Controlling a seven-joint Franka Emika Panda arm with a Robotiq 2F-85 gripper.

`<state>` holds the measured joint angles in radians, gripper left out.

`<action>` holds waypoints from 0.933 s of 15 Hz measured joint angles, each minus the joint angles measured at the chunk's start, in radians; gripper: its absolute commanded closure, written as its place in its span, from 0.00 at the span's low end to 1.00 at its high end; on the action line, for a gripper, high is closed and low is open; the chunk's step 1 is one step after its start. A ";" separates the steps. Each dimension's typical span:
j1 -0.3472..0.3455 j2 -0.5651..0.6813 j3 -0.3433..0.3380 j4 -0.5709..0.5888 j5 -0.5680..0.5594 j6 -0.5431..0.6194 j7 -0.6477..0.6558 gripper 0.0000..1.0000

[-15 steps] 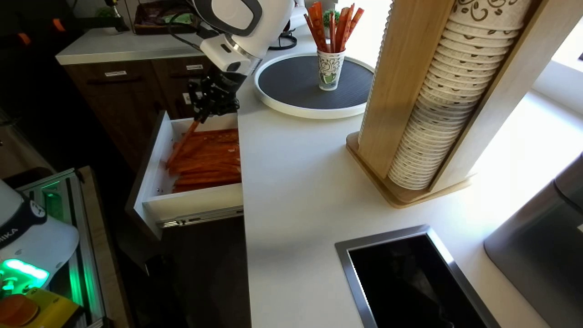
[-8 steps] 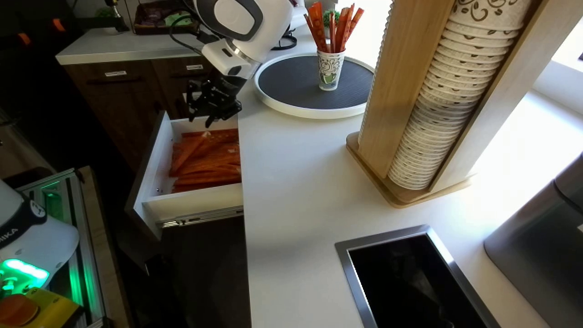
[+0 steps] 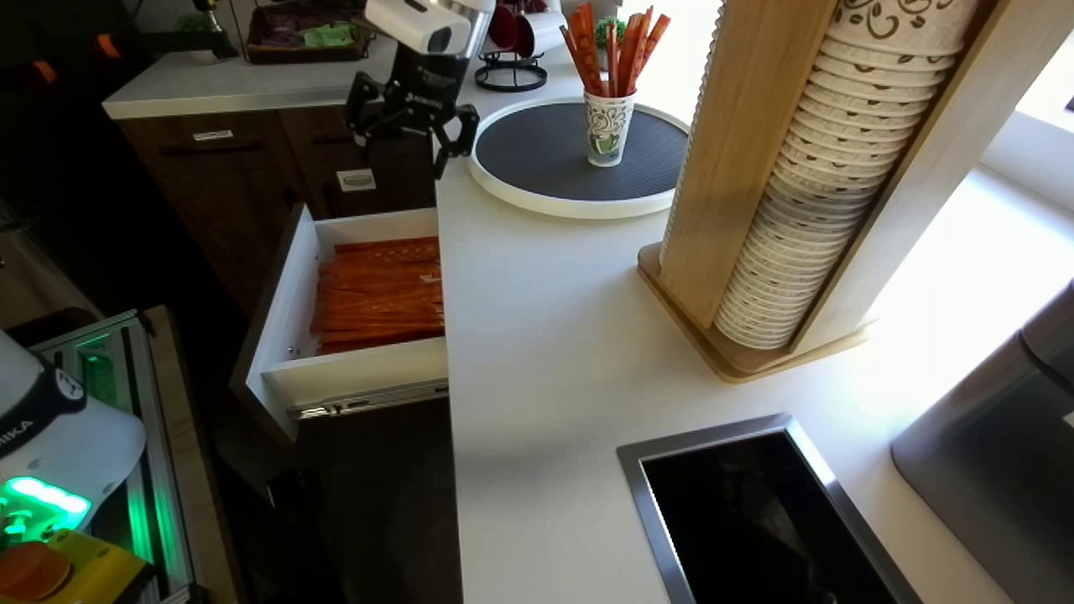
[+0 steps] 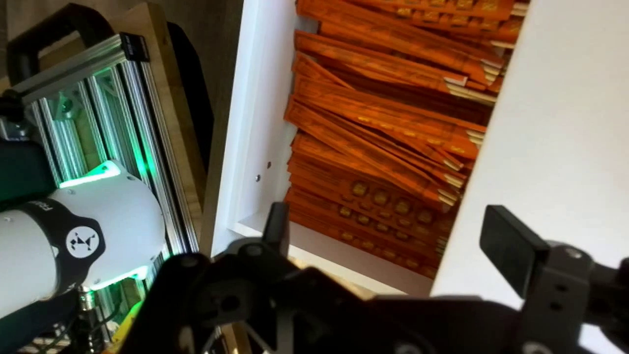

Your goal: Pick one pack of chopsticks and place it in the drawer

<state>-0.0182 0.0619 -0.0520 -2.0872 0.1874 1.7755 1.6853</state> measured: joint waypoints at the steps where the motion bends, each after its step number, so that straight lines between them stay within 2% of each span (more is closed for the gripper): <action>1: 0.003 -0.035 0.006 0.001 -0.016 0.000 -0.021 0.00; 4: 0.010 -0.152 0.033 0.003 -0.084 -0.048 -0.084 0.00; 9: 0.016 -0.368 0.087 0.040 -0.190 -0.269 -0.242 0.00; 12: 0.013 -0.437 0.091 0.105 -0.260 -0.363 -0.401 0.00; 14: 0.005 -0.450 0.087 0.132 -0.280 -0.374 -0.467 0.00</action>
<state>-0.0130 -0.3881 0.0351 -1.9553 -0.0925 1.4013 1.2188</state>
